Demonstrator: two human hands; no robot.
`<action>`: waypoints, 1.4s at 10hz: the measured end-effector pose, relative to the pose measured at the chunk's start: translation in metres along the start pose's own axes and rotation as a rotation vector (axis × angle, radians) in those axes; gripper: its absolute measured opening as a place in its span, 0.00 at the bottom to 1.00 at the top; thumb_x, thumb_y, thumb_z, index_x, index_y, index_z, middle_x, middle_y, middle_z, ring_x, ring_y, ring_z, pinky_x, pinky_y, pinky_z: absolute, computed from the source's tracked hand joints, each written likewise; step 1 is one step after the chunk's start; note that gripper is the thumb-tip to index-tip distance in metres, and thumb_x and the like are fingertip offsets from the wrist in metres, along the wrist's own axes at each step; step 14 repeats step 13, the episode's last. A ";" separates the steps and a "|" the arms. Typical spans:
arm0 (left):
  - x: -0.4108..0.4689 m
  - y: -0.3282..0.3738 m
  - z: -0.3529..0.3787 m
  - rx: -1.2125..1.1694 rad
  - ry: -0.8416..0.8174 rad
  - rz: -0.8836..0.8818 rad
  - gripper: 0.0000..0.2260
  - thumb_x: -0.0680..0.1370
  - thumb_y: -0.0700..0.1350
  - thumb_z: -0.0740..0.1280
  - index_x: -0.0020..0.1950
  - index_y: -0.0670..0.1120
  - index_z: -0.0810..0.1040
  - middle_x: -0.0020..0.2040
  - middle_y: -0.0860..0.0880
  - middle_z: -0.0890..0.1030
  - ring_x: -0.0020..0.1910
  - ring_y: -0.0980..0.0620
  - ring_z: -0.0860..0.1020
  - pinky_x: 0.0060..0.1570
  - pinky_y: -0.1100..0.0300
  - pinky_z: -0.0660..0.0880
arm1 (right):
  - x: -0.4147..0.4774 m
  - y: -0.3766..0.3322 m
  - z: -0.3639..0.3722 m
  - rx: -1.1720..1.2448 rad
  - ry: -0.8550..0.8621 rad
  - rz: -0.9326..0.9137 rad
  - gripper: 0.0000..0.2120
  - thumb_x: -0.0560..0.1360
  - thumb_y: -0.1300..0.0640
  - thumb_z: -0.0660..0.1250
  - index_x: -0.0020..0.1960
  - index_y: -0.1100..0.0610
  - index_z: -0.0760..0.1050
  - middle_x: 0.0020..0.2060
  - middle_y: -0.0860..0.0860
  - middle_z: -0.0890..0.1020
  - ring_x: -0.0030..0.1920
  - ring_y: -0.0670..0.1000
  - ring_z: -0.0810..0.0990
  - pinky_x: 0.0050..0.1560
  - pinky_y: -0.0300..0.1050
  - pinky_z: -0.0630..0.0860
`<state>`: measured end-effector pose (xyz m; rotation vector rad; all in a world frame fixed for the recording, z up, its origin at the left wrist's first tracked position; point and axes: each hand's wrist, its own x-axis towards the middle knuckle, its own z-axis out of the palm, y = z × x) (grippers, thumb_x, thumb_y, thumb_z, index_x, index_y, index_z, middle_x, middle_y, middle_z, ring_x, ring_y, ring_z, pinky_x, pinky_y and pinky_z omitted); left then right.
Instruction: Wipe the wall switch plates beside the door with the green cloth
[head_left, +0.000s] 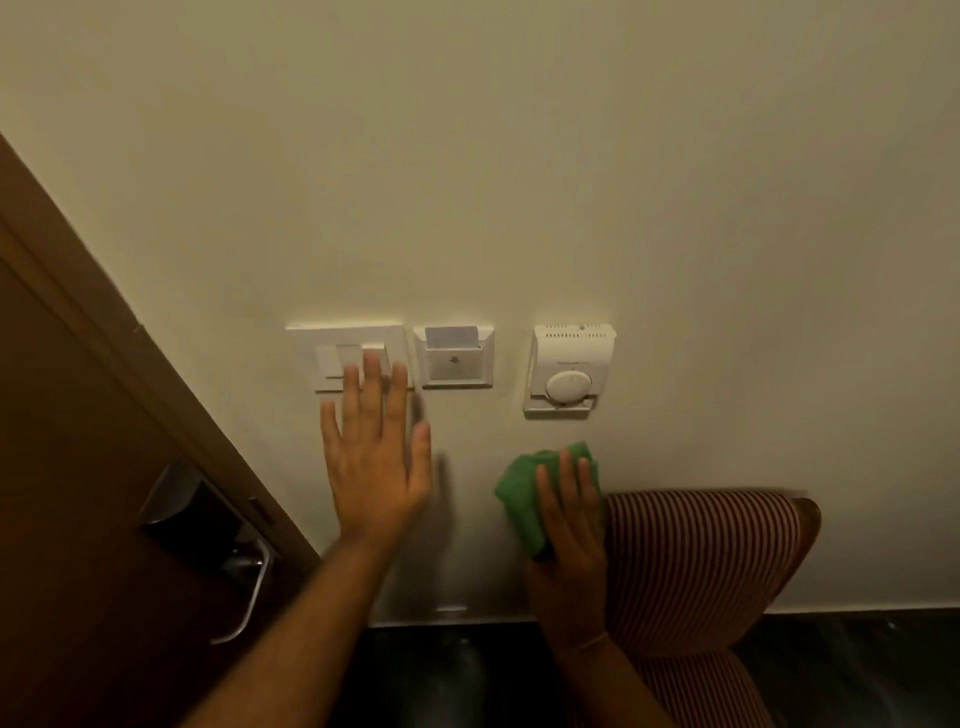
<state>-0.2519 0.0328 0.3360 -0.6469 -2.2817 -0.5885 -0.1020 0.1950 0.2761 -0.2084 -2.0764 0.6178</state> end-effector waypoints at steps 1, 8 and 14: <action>-0.092 0.023 0.029 -0.034 -0.173 -0.066 0.34 0.88 0.55 0.55 0.94 0.53 0.49 0.93 0.46 0.47 0.92 0.50 0.42 0.88 0.44 0.44 | -0.034 0.037 -0.027 -0.011 -0.126 0.173 0.38 0.68 0.73 0.59 0.78 0.62 0.68 0.81 0.59 0.65 0.85 0.59 0.57 0.83 0.63 0.59; -0.438 0.078 0.208 0.011 -0.990 0.081 0.33 0.90 0.63 0.50 0.93 0.50 0.56 0.93 0.48 0.52 0.92 0.46 0.51 0.89 0.43 0.45 | -0.348 0.285 -0.006 -0.298 -1.134 0.819 0.37 0.83 0.66 0.63 0.86 0.48 0.53 0.87 0.51 0.48 0.87 0.57 0.44 0.87 0.59 0.49; -0.382 0.070 0.154 0.096 -1.078 -0.091 0.35 0.88 0.66 0.44 0.93 0.52 0.49 0.92 0.50 0.42 0.91 0.47 0.41 0.90 0.44 0.41 | -0.317 0.246 -0.031 -0.338 -1.257 0.506 0.41 0.83 0.34 0.58 0.87 0.48 0.43 0.86 0.50 0.38 0.87 0.54 0.38 0.87 0.60 0.43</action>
